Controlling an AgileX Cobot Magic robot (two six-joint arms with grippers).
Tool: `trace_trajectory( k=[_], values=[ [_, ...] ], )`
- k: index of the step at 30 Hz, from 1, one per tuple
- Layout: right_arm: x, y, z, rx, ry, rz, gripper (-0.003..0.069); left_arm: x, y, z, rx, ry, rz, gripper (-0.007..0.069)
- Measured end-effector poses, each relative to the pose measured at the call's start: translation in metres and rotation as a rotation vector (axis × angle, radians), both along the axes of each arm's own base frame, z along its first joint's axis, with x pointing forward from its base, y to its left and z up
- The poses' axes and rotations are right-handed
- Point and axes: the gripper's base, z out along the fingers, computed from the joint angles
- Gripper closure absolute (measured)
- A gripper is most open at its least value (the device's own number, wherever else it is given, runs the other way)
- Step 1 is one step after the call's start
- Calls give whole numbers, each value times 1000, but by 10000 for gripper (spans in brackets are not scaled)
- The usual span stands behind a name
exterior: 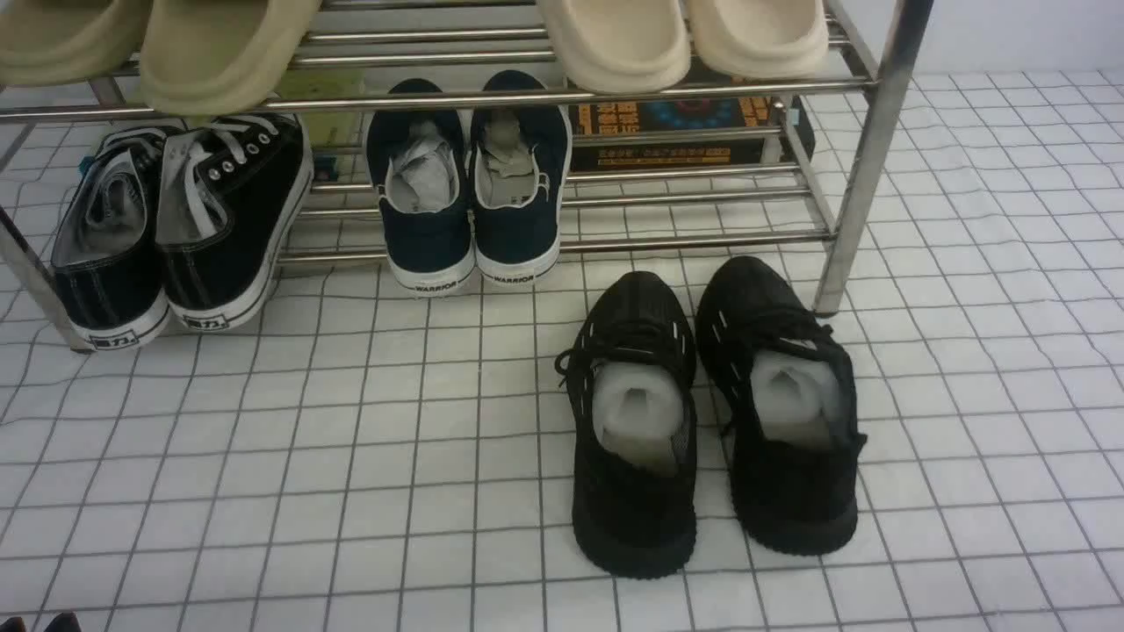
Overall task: Take the shoes off the shelf with your hand from the white checkered tablecloth.
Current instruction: 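Grasp the leftmost shoe on the bottom shelf of the shoe rack with the left gripper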
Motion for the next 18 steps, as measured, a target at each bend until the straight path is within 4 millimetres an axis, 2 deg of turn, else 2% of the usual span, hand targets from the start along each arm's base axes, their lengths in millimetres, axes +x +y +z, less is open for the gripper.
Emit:
trace_trajectory(
  k=[18],
  values=[
    [0, 0, 0, 0, 0, 0, 494, 0, 0, 0, 0, 0, 0, 384]
  ],
)
